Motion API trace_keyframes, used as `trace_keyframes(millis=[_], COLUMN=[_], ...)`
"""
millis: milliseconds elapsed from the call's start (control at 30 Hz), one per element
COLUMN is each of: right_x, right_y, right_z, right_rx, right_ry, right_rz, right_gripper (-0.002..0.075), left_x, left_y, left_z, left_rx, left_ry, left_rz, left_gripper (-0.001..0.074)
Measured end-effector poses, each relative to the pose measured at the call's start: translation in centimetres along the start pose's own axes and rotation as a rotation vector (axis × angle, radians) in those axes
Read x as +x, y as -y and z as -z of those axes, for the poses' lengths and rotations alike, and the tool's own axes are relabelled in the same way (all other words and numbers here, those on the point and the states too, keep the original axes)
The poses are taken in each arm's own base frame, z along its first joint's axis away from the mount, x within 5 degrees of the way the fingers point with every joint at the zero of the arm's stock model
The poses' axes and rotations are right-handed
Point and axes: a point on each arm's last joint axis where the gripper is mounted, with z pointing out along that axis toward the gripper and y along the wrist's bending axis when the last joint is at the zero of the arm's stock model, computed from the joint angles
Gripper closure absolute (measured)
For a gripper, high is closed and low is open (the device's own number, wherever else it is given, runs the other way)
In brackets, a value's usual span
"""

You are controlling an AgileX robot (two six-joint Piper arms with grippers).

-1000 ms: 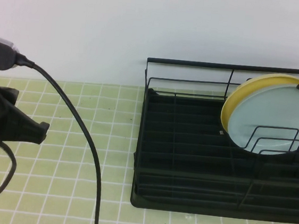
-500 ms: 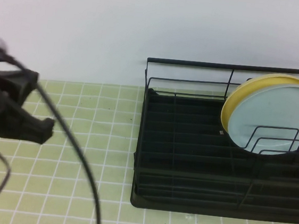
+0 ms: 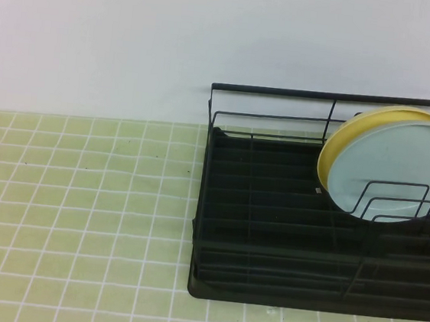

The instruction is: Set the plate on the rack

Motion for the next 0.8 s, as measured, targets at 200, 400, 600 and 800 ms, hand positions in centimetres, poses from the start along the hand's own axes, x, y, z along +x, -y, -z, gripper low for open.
trace_keyframes(millis=[200,400,600,800], right_x=[0.5,5.7,12.7,17.9], right_y=[-2.4,-6.3,-10.5,-13.5], right_z=[3.7,8.1,12.6,15.7], right_rx=[-0.022,-0.056,-0.075,-0.086], right_ry=[-0.03,-0.13,-0.259,-0.346], right_rz=[0.023,-0.051,-0.106,-0.128], right_gripper=[0.0726,0.0726,0.0726,0.0726], left_x=[0.7,0.9,1.2,2.1], left_y=[0.3,-0.2,-0.5,-0.3], left_z=[2.2,3.1,3.1,2.9], left_rx=[0.031,-0.015,-0.051,-0.042], left_ry=[0.076,0.078,0.047,0.024], left_rz=[0.005,0.003,0.001,0.004], left_gripper=[0.0735,0.0735,0.0735,0.0735])
